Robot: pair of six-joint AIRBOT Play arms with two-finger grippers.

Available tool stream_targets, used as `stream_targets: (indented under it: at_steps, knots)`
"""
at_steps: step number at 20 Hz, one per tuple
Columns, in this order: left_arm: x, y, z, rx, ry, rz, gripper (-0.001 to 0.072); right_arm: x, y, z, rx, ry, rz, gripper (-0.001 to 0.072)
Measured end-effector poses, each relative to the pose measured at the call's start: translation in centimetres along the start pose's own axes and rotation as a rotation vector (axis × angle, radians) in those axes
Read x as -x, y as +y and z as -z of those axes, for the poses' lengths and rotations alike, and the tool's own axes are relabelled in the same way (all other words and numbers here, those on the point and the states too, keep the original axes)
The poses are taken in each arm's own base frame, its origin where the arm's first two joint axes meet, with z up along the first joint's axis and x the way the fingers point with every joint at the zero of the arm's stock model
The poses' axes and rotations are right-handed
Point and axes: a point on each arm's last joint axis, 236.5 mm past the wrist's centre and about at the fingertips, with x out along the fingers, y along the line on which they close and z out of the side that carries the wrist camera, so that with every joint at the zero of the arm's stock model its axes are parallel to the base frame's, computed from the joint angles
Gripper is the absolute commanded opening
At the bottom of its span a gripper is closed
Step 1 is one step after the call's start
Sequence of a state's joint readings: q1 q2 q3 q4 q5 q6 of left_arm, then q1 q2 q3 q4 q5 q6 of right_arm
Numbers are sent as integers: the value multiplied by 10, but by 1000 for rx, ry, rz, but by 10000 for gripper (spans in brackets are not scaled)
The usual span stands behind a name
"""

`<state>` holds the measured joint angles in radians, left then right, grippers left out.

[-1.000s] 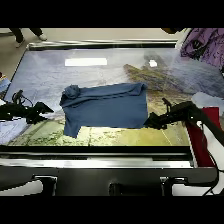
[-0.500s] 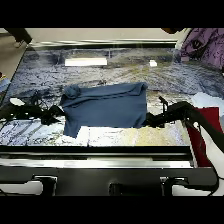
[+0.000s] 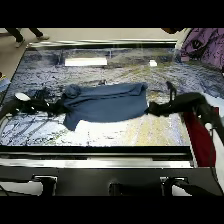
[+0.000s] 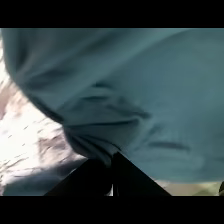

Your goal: Fold the clothes and pants, and hang the long-sleeved shirts on hangers.

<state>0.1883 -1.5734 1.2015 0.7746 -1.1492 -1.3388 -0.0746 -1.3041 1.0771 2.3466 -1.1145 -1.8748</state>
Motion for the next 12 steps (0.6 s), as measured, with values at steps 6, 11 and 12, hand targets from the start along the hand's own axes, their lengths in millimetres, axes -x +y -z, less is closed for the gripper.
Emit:
stream_targets:
  at_steps: [6,11,12]
  knots:
    - [201,-151,-62,-428,-450,-68,17,167,142,-96,340,-419,-30,30]
    - [369,-240,11,-599,-848,-170,18,326,250,-53,552,-747,2,30]
    - [395,-248,31,-603,-919,-188,18,352,263,-38,567,-811,11,30]
